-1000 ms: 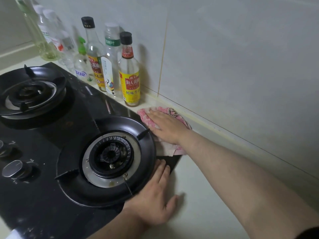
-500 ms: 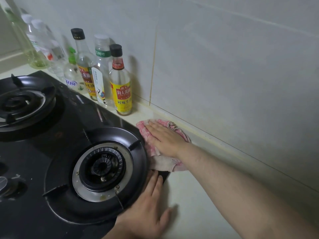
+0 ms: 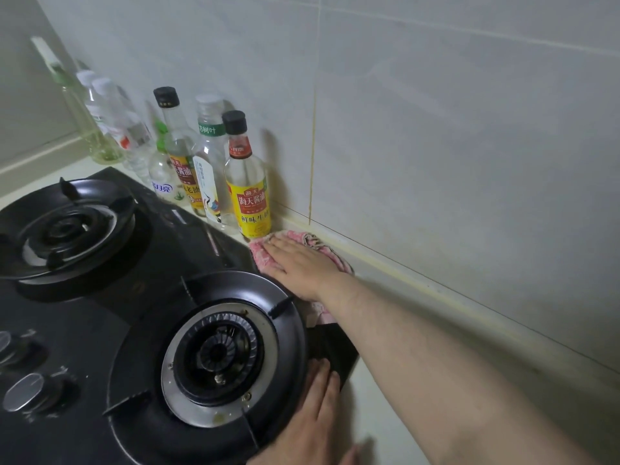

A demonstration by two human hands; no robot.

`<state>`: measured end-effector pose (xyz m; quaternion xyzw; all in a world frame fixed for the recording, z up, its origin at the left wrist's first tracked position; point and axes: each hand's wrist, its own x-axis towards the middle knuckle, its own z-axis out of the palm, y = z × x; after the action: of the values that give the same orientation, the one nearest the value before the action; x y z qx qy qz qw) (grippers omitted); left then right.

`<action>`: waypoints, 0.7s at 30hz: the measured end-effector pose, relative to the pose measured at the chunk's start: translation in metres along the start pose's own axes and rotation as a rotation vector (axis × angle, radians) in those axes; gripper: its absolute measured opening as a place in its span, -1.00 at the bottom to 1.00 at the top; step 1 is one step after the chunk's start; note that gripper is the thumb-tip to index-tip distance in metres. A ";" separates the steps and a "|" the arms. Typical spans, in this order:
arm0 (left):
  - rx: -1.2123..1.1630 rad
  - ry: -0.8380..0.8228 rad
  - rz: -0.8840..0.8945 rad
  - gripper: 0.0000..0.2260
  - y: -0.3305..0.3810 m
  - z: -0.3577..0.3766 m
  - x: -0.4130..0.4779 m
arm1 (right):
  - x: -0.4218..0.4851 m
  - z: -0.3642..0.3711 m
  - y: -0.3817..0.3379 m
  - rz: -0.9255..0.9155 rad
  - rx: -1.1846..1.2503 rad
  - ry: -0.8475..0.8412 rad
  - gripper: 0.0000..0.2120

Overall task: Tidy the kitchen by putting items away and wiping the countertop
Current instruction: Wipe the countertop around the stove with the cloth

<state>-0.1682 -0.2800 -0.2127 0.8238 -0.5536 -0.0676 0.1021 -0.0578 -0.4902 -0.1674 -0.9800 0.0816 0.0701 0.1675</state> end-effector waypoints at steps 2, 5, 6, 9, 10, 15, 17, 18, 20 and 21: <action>0.002 0.025 0.006 -0.32 0.000 0.001 0.000 | -0.001 0.001 0.000 -0.004 0.005 0.000 -0.36; 0.004 0.013 0.016 -0.34 -0.001 0.001 0.001 | -0.004 0.003 0.001 -0.019 0.001 0.011 -0.37; 0.010 0.009 0.022 -0.35 -0.001 0.001 0.000 | -0.008 0.004 0.002 -0.025 -0.005 0.017 -0.38; 0.008 0.025 0.032 -0.32 0.000 0.000 -0.001 | -0.031 0.005 0.012 -0.008 -0.015 0.033 -0.41; -0.007 0.030 0.037 -0.29 0.001 -0.002 -0.002 | -0.043 0.005 0.016 0.005 -0.012 0.033 -0.41; -0.067 0.005 0.090 -0.32 -0.002 -0.004 -0.008 | -0.113 0.007 0.032 0.098 0.022 0.033 -0.39; -0.104 -0.061 0.080 -0.31 -0.002 -0.006 -0.008 | -0.141 0.011 0.039 0.149 0.018 0.042 -0.39; -0.126 -0.095 0.067 -0.29 0.000 -0.012 -0.008 | -0.154 0.015 0.042 0.174 0.007 0.051 -0.39; -0.174 -0.092 0.056 -0.11 0.004 -0.018 -0.007 | -0.180 0.021 0.047 0.229 -0.019 0.068 -0.38; -0.209 -0.083 0.044 0.00 0.005 -0.019 -0.008 | -0.192 0.024 0.048 0.265 -0.027 0.079 -0.37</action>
<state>-0.1713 -0.2726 -0.1928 0.7927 -0.5653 -0.1569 0.1660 -0.2573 -0.5004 -0.1736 -0.9648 0.2159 0.0543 0.1402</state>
